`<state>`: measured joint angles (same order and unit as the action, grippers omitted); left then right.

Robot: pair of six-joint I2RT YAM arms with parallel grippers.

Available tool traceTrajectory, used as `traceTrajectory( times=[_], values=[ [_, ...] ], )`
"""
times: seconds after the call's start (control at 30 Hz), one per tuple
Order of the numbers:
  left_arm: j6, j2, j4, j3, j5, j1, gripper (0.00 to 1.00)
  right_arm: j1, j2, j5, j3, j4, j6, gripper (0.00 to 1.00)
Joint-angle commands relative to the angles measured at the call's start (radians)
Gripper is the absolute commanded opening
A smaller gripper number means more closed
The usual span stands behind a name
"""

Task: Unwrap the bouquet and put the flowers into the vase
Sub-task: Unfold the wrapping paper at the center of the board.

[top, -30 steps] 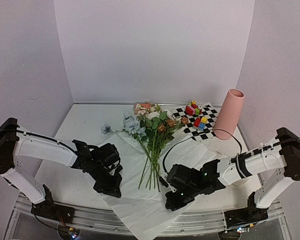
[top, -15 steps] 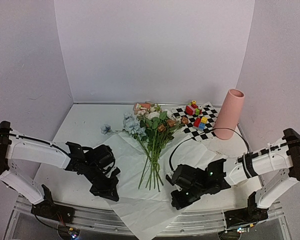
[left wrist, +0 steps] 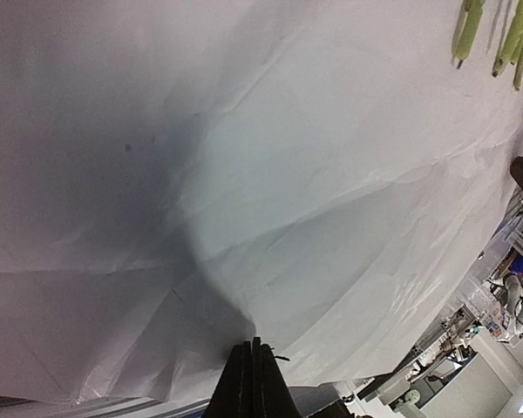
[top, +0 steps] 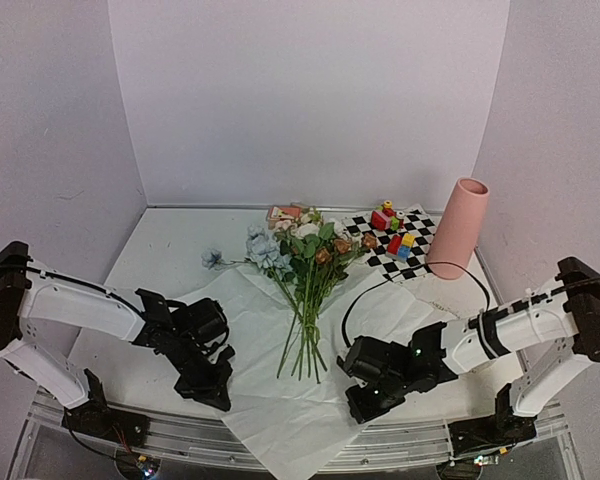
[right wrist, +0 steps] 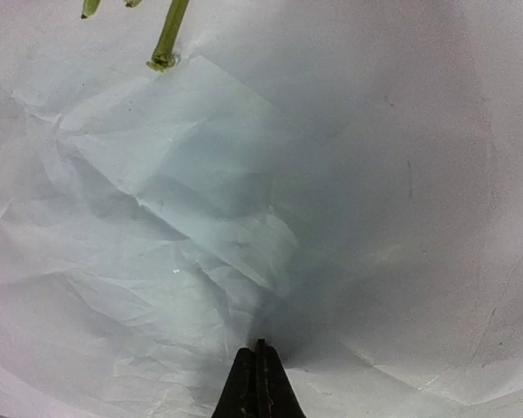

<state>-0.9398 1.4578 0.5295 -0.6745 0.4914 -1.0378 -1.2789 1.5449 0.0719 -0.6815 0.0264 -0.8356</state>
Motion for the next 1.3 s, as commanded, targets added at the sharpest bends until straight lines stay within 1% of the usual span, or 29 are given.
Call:
traceTrajectory(
  times=[0.0,0.17,0.27,0.4,0.5,0.57,0.67,0.77,0.83,0.87,0.9,0.93,1.0,1.03,1.1,1.2,1.27],
  values=[
    [0.020,-0.007,0.041,-0.132,-0.061,-0.002,0.02,0.000,-0.112,-0.097,-0.058,0.107,0.008,0.00],
    [0.032,-0.005,0.052,-0.263,-0.160,-0.002,0.10,0.000,-0.182,-0.208,-0.108,0.150,0.006,0.00],
    [0.032,0.016,0.050,-0.321,-0.230,-0.003,0.19,0.000,-0.215,-0.269,-0.138,0.156,-0.011,0.04],
    [0.052,0.079,0.050,-0.436,-0.317,-0.002,0.31,0.001,-0.245,-0.341,-0.192,0.178,-0.016,0.08],
    [0.063,0.134,0.048,-0.513,-0.379,-0.002,0.35,0.001,-0.261,-0.405,-0.228,0.215,-0.014,0.10],
    [0.072,0.168,0.039,-0.554,-0.418,-0.003,0.41,0.001,-0.273,-0.444,-0.250,0.240,-0.015,0.13],
    [0.091,0.241,0.019,-0.633,-0.446,-0.002,0.50,0.001,-0.294,-0.466,-0.265,0.239,0.012,0.25],
    [0.094,0.294,0.010,-0.701,-0.508,-0.002,0.62,0.001,-0.294,-0.471,-0.297,0.236,0.054,0.40],
    [0.085,0.320,0.007,-0.728,-0.557,-0.002,0.79,0.001,-0.292,-0.490,-0.312,0.239,0.071,0.59],
    [0.083,0.328,0.005,-0.737,-0.580,-0.002,0.89,0.001,-0.293,-0.500,-0.319,0.244,0.077,0.65],
    [0.081,0.337,0.004,-0.749,-0.598,-0.001,0.95,0.003,-0.295,-0.519,-0.321,0.251,0.078,0.71],
    [0.083,0.347,0.004,-0.760,-0.611,0.000,0.98,0.005,-0.299,-0.540,-0.323,0.258,0.078,0.79],
    [0.089,0.365,0.003,-0.779,-0.638,0.003,0.99,0.017,-0.308,-0.575,-0.325,0.276,0.079,0.94],
    [0.091,0.374,0.002,-0.785,-0.642,0.007,0.98,0.030,-0.314,-0.584,-0.324,0.284,0.077,0.97],
    [0.094,0.395,0.001,-0.795,-0.644,0.016,0.95,0.089,-0.326,-0.568,-0.321,0.303,0.071,0.98],
    [0.107,0.422,-0.001,-0.812,-0.640,0.024,0.89,0.239,-0.350,-0.488,-0.308,0.313,0.081,0.98],
    [0.120,0.436,-0.003,-0.821,-0.640,0.026,0.85,0.308,-0.368,-0.482,-0.312,0.312,0.112,0.98]
  ],
)
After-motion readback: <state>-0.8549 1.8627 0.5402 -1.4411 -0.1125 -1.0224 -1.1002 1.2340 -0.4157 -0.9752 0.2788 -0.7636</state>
